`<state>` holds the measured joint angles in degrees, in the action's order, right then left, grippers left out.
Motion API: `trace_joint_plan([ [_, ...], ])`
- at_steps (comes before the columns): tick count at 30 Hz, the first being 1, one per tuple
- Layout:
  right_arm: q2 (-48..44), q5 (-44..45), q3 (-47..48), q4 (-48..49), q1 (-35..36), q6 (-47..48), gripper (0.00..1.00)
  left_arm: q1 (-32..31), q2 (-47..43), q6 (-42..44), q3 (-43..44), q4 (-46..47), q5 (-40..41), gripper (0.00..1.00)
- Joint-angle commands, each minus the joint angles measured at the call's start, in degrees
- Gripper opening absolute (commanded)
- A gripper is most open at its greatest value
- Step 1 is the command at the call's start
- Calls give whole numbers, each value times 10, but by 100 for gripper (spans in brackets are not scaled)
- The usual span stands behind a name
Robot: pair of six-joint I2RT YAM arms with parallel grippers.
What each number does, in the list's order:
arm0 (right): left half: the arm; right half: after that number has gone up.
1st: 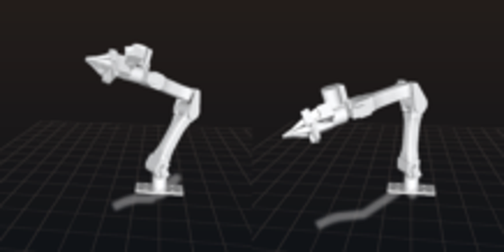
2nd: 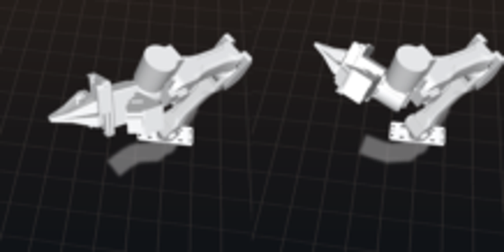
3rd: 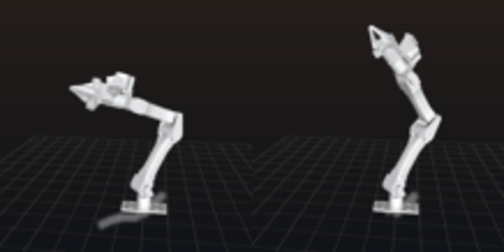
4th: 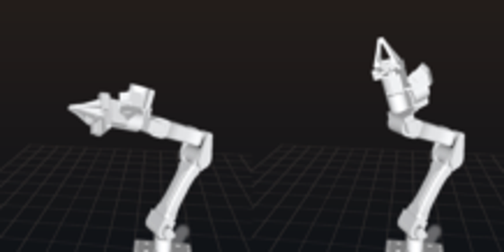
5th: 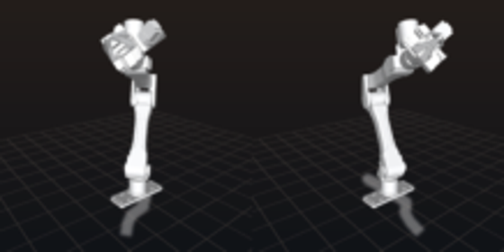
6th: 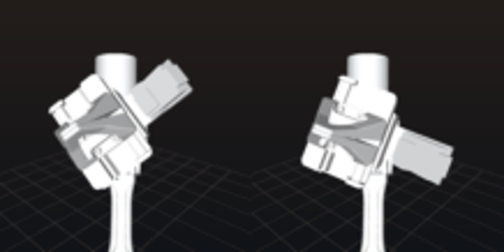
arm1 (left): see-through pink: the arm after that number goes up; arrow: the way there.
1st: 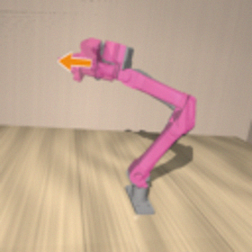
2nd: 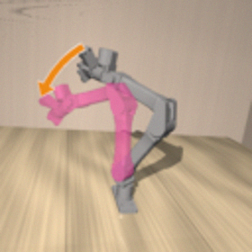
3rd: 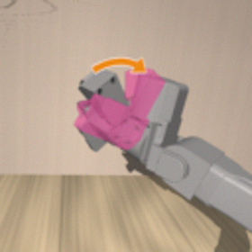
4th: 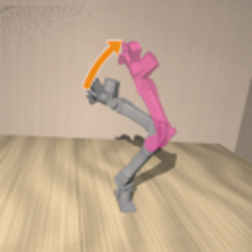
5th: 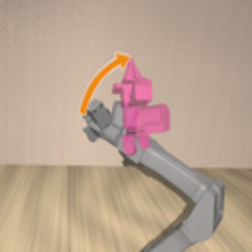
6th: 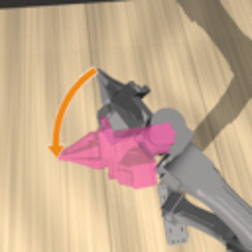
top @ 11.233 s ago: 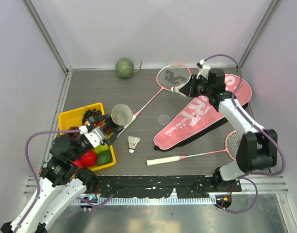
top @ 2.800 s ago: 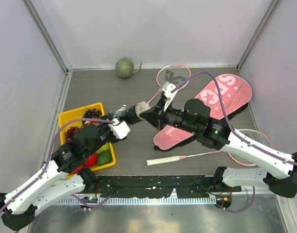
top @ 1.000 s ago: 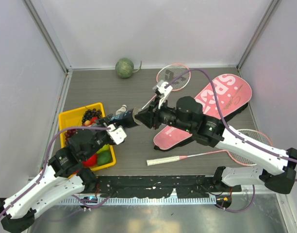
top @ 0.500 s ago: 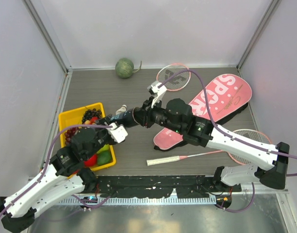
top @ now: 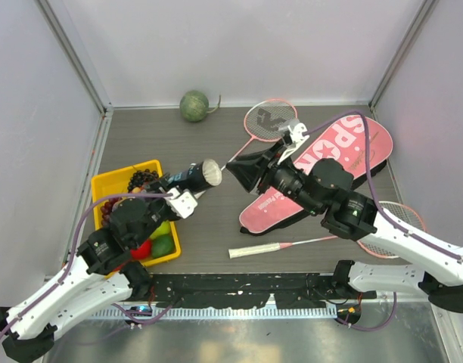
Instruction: Pack up the badminton gear
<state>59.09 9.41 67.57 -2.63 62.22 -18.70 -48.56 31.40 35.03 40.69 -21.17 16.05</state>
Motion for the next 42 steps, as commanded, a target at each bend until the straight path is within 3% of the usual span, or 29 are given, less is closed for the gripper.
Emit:
trace_joint_plan([
  [1,-10,66,12,1,-31,28,45,5,-11,20,10,60,34,0],
  [7,23,48,-57,78,-110,12,51,8,-63,59,-24,125,106,0],
  [14,162,64,-61,149,-113,58,62,14,-116,75,-47,186,139,0],
  [20,370,72,76,79,-113,71,66,14,-140,71,-44,191,138,0],
  [28,565,18,277,-20,-113,146,70,14,-154,22,8,141,120,0],
  [36,668,-1,415,-95,-96,297,70,14,-200,0,-13,127,106,0],
  [42,685,-21,433,-126,-76,350,69,14,-210,-9,7,86,103,0],
])
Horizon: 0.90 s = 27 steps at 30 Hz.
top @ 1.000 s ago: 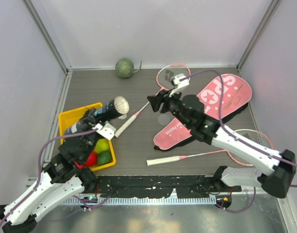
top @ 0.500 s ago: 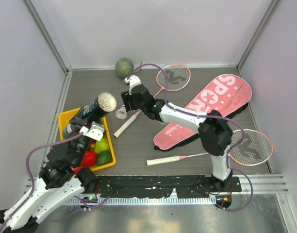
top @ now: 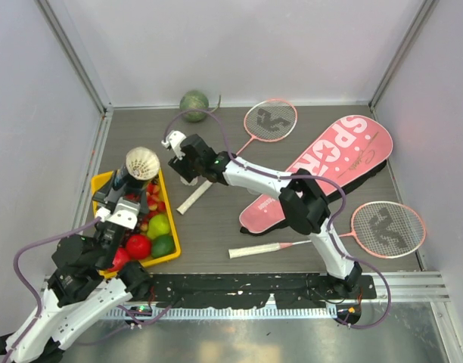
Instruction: Pack up the badminton gear
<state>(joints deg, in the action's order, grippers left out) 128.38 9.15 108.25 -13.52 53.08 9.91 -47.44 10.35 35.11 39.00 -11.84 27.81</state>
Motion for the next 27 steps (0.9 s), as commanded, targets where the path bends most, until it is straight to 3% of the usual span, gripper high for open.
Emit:
trace_joint_plan([
  [1,-6,-19,24,-18,21,75,69,2,2,-11,27,-14,-15,0],
  [13,26,87,21,-20,38,105,65,2,-8,-23,29,-6,-26,0],
  [21,60,99,53,-34,36,114,63,2,-13,-26,27,-5,-43,0],
  [27,83,116,77,-23,36,101,53,2,-31,-22,20,-3,-43,0],
])
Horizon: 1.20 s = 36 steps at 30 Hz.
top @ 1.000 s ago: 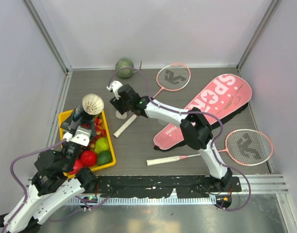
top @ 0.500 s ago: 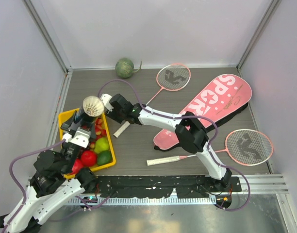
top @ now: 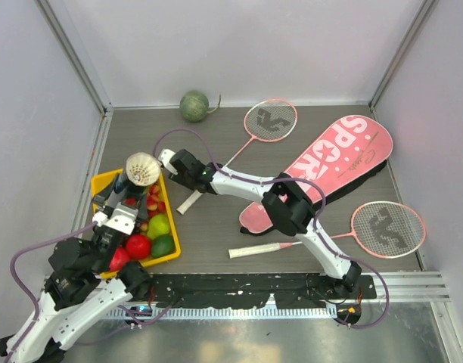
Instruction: Pack up the badminton gear
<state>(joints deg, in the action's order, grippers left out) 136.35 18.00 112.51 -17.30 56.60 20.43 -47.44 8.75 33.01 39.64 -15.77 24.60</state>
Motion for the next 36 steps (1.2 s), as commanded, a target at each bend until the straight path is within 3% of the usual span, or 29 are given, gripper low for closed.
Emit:
trace_joint_plan([
  [1,8,35,35,18,1,-3,50,2,-15,-1,13,36,-12,0],
  [5,1,60,25,35,2,-4,19,2,-21,-3,8,32,-10,0],
  [8,-30,71,-19,79,2,-6,6,2,-23,0,3,34,-7,0],
  [13,-122,78,-105,140,-3,-33,5,2,-20,8,-6,46,-9,0],
  [21,-305,-8,-243,144,-60,-164,5,2,19,51,-11,54,-68,0],
  [32,-678,-82,-460,104,-116,-268,5,2,139,107,39,-29,-154,0],
  [36,-803,-168,-496,59,-121,-303,5,2,174,129,41,-39,-166,0],
])
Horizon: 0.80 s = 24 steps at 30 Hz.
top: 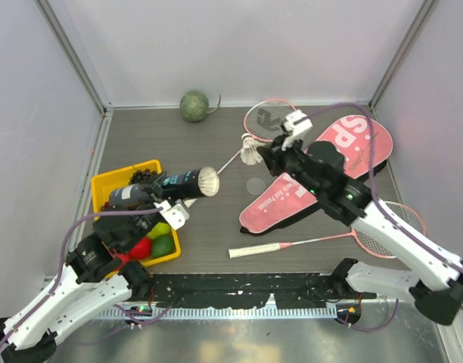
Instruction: Pack up the badminton gear
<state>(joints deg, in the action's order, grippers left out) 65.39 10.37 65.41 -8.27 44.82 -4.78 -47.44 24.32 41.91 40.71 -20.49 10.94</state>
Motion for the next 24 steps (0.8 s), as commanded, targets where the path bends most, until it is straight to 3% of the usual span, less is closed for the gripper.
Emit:
trace_joint_plan([
  [1,-129,-135,-38,-40,-3,-58,5,2,26,41,28,7,-32,0],
  [7,-228,-239,-72,-94,-3,-74,5,1,36,45,-11,18,-28,0],
  [14,-232,-425,-84,-80,-3,-125,5,-6,6,53,-52,55,-17,0],
  [24,-164,-477,-63,-66,4,-151,5,-20,-5,50,-67,62,-46,0],
])
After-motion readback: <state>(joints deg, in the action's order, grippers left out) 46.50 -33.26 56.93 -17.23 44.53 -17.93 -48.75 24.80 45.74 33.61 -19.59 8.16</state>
